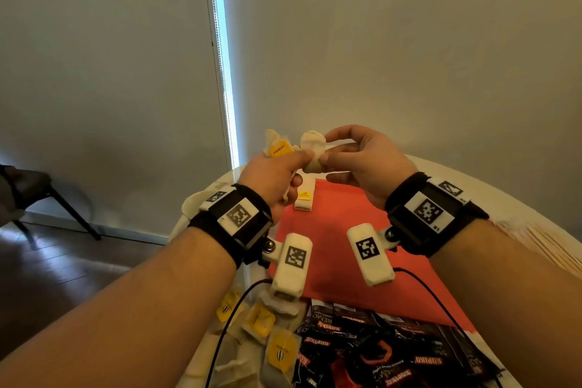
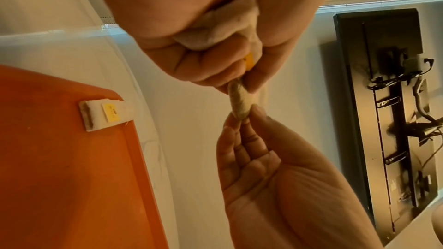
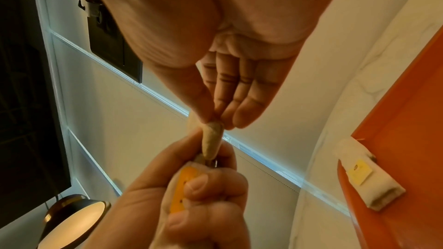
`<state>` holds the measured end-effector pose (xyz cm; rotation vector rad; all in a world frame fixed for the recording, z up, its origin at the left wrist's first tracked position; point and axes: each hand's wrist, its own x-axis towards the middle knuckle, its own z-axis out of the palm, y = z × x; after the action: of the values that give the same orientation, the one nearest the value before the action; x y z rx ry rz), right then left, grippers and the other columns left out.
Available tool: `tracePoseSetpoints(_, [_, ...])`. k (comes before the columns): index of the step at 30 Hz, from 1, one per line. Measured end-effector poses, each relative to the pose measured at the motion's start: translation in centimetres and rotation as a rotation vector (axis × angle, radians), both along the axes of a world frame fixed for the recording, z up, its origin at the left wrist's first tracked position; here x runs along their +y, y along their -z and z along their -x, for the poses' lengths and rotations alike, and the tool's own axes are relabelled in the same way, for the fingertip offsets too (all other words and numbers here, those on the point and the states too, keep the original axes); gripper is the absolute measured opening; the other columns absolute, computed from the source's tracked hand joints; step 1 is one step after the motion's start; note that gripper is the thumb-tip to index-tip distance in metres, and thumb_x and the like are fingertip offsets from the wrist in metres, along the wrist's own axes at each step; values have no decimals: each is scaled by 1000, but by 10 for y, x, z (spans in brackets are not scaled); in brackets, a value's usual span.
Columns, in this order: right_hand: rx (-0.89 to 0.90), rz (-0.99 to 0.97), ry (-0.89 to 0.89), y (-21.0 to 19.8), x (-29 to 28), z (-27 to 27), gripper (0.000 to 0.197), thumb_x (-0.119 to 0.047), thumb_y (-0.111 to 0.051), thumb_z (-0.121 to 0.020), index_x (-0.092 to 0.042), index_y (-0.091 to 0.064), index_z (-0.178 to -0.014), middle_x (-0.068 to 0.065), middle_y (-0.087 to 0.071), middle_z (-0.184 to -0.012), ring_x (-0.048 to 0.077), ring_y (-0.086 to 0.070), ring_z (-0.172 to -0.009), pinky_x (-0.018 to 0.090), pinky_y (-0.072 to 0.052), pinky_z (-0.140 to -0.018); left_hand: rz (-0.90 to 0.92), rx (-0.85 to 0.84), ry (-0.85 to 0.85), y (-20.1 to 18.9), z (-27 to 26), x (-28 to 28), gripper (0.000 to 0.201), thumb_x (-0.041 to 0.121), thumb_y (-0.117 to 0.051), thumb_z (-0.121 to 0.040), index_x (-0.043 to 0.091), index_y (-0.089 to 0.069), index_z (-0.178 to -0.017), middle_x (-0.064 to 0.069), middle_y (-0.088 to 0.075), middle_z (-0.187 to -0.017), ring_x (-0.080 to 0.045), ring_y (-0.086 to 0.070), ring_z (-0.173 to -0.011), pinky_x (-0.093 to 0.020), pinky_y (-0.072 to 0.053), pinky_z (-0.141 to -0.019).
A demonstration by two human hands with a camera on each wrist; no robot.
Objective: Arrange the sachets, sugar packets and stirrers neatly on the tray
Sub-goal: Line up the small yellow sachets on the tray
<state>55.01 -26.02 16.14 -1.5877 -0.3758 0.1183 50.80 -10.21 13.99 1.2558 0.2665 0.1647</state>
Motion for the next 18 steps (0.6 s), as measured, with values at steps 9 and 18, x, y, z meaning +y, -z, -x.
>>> tracePoseSetpoints(9, [322, 216, 99, 48, 23, -31, 24, 14, -70, -83, -7, -59, -84, 14, -61, -71, 23, -64, -59, 34, -58, -58, 70, 82, -100, -4, -20, 30, 15, 22, -75, -91, 14, -63, -92, -2, -63, -83, -7, -48, -51, -18, -34, -36])
tracePoseSetpoints(18, [375, 449, 146, 84, 40, -50, 21, 11, -75, -81, -6, -67, -73, 19, -73, -89, 36, -72, -89, 49, -61, -86, 102, 134, -90, 3, -23, 51, 17, 22, -76, -91, 15, -61, -87, -3, -62, -88, -7, -48, -53, -17, -37, -38])
